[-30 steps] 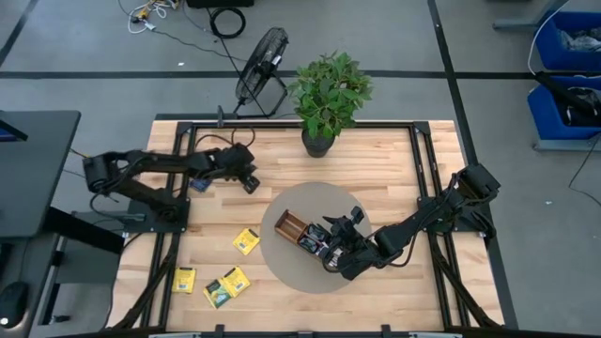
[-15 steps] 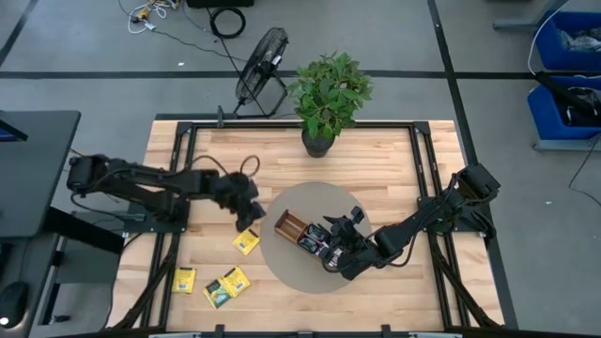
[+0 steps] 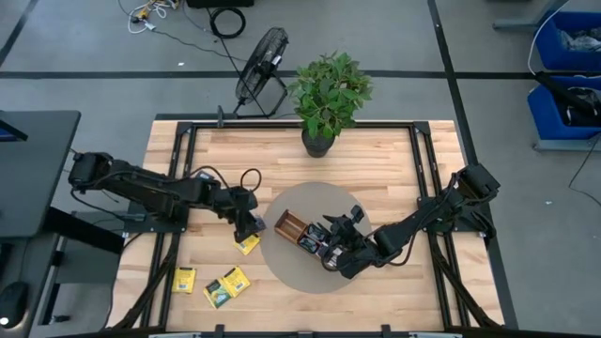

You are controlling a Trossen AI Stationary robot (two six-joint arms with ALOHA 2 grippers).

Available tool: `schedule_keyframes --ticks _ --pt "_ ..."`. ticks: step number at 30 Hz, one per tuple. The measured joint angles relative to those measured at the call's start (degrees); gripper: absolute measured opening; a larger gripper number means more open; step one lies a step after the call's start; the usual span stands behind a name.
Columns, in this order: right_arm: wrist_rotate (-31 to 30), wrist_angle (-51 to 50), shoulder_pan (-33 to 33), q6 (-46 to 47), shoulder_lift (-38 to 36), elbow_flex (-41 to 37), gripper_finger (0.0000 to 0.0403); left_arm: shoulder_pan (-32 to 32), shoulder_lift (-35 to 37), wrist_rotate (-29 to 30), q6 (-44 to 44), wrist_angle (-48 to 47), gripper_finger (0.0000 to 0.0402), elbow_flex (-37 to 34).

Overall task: Pick & Place Tea
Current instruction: Put the purple tea bag into the middle section of the wooden organizer

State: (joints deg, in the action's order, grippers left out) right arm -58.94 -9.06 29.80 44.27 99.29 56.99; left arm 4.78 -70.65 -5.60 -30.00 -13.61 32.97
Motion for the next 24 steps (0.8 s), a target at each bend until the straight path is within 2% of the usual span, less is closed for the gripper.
schedule_keyframes --ticks 5,8,11,13,17,20,24 --pt "0.00 0.00 0.02 -0.02 0.00 0.00 0.0135 -0.13 0.04 -4.88 0.67 -0.17 0.0203 0.00" --pt "0.01 -0.02 0.02 -0.14 0.00 0.00 0.0135 -0.11 0.04 -3.63 1.08 -3.76 0.0226 0.09" --pt "0.02 -0.02 0.02 -0.13 0.00 0.00 0.0135 -0.31 0.04 3.32 0.95 -7.58 0.0235 0.07" --pt "0.00 0.00 0.02 -0.13 0.00 0.00 0.0135 -1.13 0.04 5.66 0.81 -8.65 0.0235 0.07" --pt "0.00 0.02 0.02 0.24 0.00 0.00 0.0135 -2.76 -0.25 7.06 0.66 -8.58 0.0236 0.07" --pt "0.00 0.03 0.02 0.24 0.00 0.00 0.0135 -3.63 -2.40 8.64 0.74 -9.34 0.0236 0.02" --pt "0.00 0.22 0.02 0.24 0.00 0.00 0.0135 -4.36 -7.03 7.84 0.92 -9.28 0.0236 0.02"
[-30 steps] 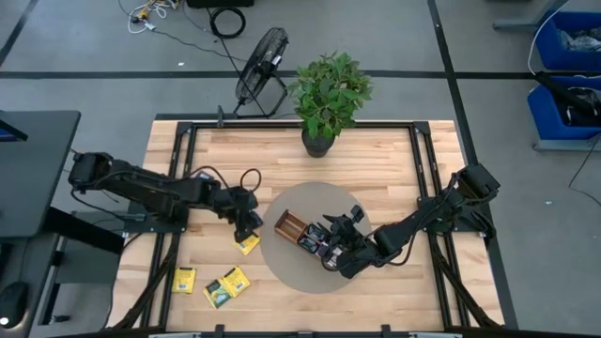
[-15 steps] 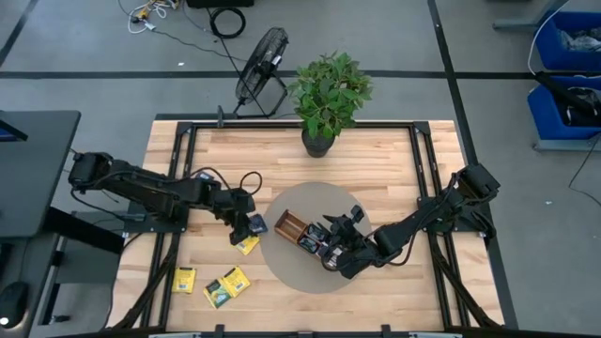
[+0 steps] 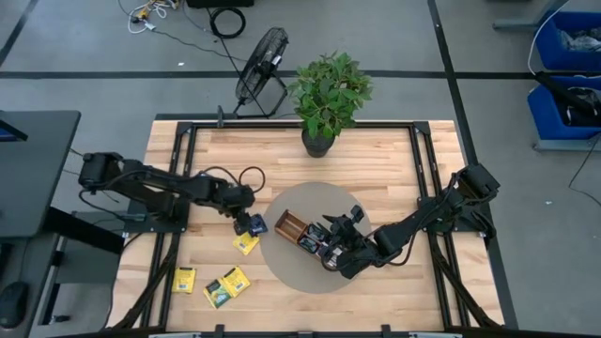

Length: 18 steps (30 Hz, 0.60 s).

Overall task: Pick & Place Tea
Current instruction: Put the purple tea bag into the middle section of the wooden organizer

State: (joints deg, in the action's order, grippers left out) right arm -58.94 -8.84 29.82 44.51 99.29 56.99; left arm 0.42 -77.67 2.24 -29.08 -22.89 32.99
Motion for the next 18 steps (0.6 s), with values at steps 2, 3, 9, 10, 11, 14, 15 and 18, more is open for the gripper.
schedule_keyframes --ticks 2,3,9,10,11,14,15,18 --pt "0.00 -0.08 0.00 -0.02 0.00 0.00 0.0135 0.15 -2.21 -1.24 0.15 1.30 0.0236 0.00" --pt "0.01 -0.09 0.00 -0.02 0.00 0.00 0.0135 0.34 -3.09 -1.56 0.36 1.75 0.0236 0.09" --pt "0.00 -0.17 0.00 -0.39 0.00 0.00 0.0135 0.73 -4.69 -0.49 1.25 1.81 0.0235 0.24" --pt "-0.02 -0.17 0.00 -0.39 0.00 0.00 0.0135 0.91 -4.71 0.21 1.30 1.65 0.0232 0.24" --pt "-0.02 -0.17 0.00 -0.39 0.00 0.00 0.0135 1.13 -4.73 0.75 1.51 1.44 0.0226 0.23" --pt "-0.04 -0.20 0.00 -0.39 0.00 0.00 0.0135 1.84 -4.97 2.24 1.78 1.45 0.0193 0.16" --pt "-0.07 -0.19 0.00 -0.42 0.00 0.00 0.0135 2.14 -5.12 2.89 1.77 1.45 0.0179 0.17" --pt "-0.11 -0.20 0.00 -0.44 0.00 0.00 0.0135 2.84 -5.64 4.45 1.64 1.39 0.0131 0.13"
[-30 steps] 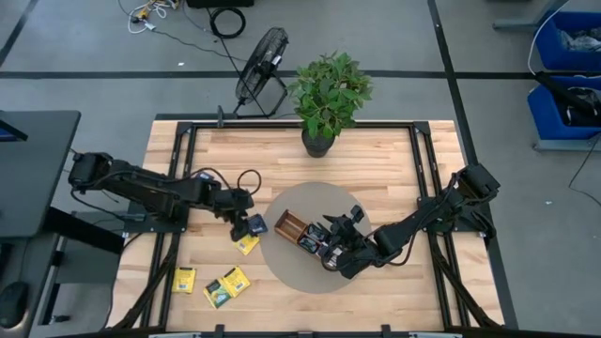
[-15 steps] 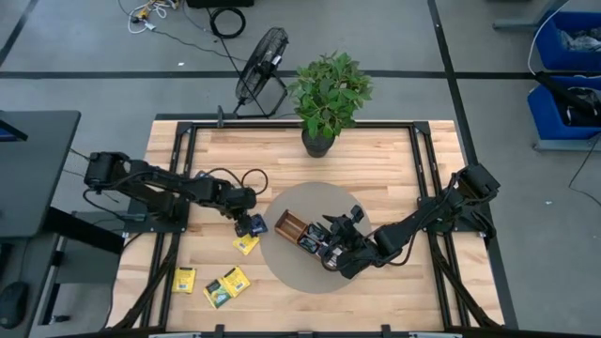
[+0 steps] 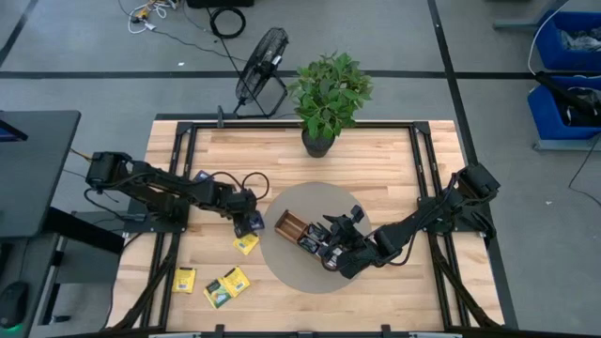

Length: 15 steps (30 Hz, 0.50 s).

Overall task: Pick & Place Tea
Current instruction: Put the purple tea bag into the middle section of the wooden organizer

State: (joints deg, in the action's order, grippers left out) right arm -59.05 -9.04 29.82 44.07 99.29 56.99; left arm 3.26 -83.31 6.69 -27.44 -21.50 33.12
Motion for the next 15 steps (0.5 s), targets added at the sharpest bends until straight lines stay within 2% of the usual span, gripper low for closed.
schedule_keyframes --ticks 6,15 --pt "-0.06 0.00 -0.11 -0.19 0.00 0.00 0.0135 0.87 -0.31 1.86 0.06 1.34 0.0017 -0.04" --pt "-0.07 -0.01 -0.23 -0.69 0.00 0.00 0.0135 0.84 1.35 3.22 1.05 -1.45 0.0003 -0.12"
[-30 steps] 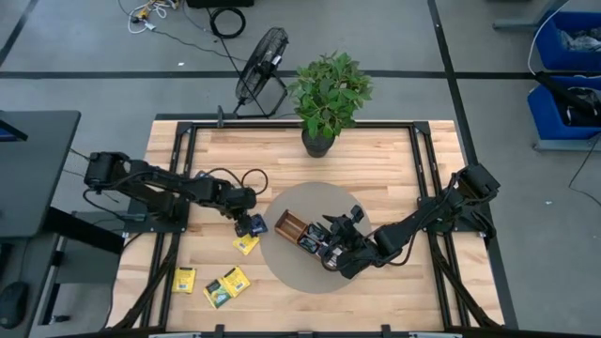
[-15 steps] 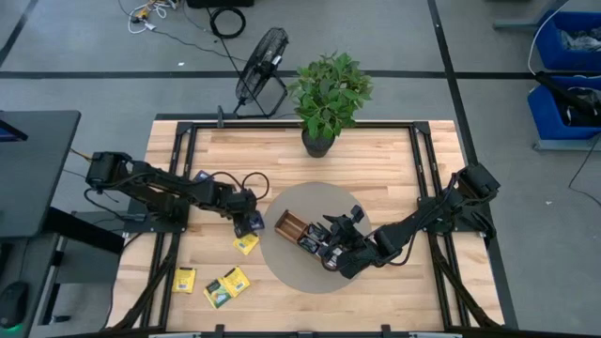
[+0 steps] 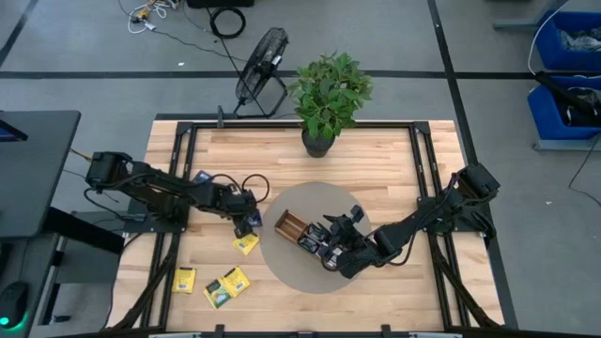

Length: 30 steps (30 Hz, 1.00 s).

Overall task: Pick & Place Tea
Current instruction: Put the purple tea bag into the middle section of the wooden organizer

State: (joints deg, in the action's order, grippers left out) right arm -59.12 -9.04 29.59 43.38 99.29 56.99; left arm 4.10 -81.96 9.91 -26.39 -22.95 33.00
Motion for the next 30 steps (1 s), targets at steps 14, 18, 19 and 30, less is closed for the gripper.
schedule_keyframes --ticks 14,18,19,30 --pt "11.59 13.93 -3.79 -11.88 0.00 -0.02 0.0135 1.69 10.12 0.76 1.99 -4.24 0.0001 -0.08" --pt "16.99 20.57 -6.16 -16.70 0.00 -0.02 0.0135 2.64 12.26 0.94 1.65 -3.83 0.0001 -0.01" --pt "18.56 22.24 -6.78 -17.59 0.00 -0.02 0.0135 2.89 12.85 1.03 1.57 -3.96 0.0001 -0.01" --pt "44.34 31.03 -16.74 -11.35 0.00 0.15 0.0135 9.01 15.37 9.91 9.25 5.03 0.0001 0.01"
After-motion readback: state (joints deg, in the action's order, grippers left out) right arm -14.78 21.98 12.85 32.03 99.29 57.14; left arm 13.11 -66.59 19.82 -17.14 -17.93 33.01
